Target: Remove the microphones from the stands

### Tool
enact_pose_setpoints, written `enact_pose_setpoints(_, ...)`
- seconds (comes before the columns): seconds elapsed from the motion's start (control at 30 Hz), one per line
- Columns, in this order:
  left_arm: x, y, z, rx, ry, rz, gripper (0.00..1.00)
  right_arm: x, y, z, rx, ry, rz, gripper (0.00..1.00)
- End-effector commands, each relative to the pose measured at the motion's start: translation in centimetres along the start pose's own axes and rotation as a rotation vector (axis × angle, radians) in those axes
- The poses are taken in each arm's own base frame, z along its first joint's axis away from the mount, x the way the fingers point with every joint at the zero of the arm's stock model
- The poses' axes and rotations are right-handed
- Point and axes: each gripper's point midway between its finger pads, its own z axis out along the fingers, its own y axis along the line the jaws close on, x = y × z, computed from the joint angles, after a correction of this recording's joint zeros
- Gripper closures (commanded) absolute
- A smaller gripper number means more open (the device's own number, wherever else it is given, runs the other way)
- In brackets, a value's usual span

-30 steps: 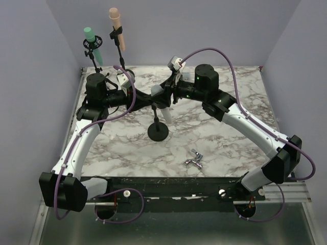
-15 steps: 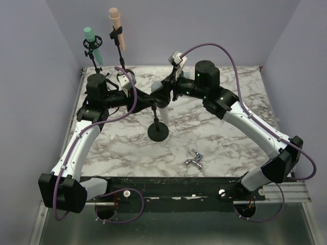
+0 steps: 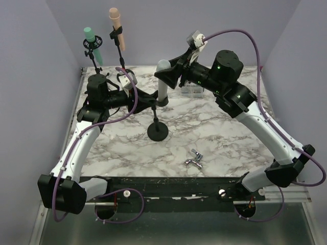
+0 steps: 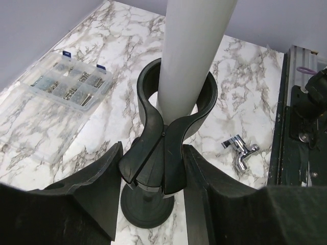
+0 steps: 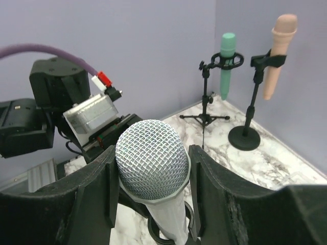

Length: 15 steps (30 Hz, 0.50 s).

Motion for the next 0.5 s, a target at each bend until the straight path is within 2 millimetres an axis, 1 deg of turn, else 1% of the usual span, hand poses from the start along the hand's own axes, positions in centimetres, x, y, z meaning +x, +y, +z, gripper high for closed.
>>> enact_pose_setpoints(0.0,-0.2,-0.3,-0.1,-0.004,0.016,-0.028,1.00,-7.1,-0.2,-2.9,0.102,-0.202,-0.038,0.99)
enact_pose_setpoints(0.17,0.0,0.0,0.0,-0.014,0.019,-0.034,1.00,-10.6,-1.2,-5.8,0.215,-0.356,-0.029,0.99)
enact_pose_setpoints(0.23,0.0,0.2,0.1,-0.020,0.022,-0.040,1.00,-11.6,-1.4,-7.5,0.258,-0.417,-0.017,0.99)
enact_pose_setpoints(0.33,0.1,0.4,0.2,-0.027,0.026,-0.049,1.00,-12.4,-2.6,-10.0,0.360,-0.485,-0.001,0.99)
enact_pose_setpoints(0.4,0.2,0.7,0.2,-0.040,0.028,-0.054,1.00,-12.4,-3.4,-11.5,0.425,-0.515,-0.014,0.99)
enact_pose_setpoints(0.47,0.2,1.0,0.2,-0.054,0.030,-0.057,1.00,-11.8,-4.7,-12.9,0.515,-0.522,-0.034,0.99)
